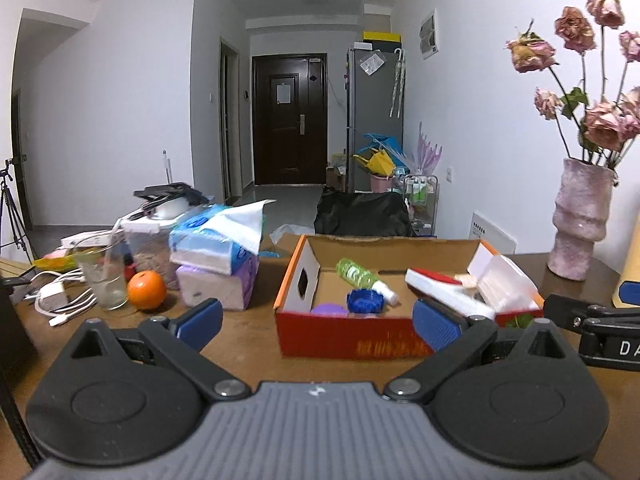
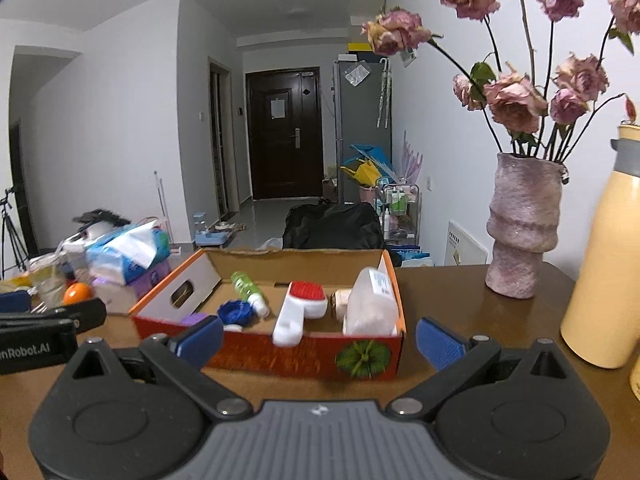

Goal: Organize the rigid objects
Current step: 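Withdraw both open grippers from the box back over the table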

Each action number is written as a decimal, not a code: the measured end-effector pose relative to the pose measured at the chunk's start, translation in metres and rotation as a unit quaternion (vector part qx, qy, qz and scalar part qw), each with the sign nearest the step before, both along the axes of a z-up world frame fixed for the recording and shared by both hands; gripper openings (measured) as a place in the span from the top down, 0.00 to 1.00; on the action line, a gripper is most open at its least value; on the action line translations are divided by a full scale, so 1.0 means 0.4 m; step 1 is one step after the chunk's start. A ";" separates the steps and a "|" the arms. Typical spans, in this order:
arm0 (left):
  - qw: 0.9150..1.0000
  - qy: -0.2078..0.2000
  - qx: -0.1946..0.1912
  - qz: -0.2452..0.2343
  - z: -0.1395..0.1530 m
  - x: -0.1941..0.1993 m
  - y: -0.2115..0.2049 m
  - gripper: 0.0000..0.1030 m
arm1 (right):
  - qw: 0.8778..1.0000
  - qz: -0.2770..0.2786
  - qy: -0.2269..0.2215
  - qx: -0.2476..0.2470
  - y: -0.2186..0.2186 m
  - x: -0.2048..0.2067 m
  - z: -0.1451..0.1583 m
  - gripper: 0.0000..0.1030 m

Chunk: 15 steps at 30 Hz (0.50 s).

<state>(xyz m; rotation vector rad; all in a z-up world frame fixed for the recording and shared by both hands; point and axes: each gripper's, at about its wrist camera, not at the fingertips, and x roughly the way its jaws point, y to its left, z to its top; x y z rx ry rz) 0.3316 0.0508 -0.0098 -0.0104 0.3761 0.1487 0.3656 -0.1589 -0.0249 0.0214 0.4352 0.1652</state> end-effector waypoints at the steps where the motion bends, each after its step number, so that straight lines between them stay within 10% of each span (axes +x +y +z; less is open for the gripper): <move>1: 1.000 0.001 0.000 0.000 0.003 -0.024 0.001 0.00 | 1.000 0.001 -0.001 -0.002 0.000 -0.024 0.003 0.00; 15: 0.999 0.038 -0.009 0.008 -0.019 -0.356 -0.004 0.00 | 1.000 0.001 0.001 -0.013 -0.038 -0.391 0.012 0.00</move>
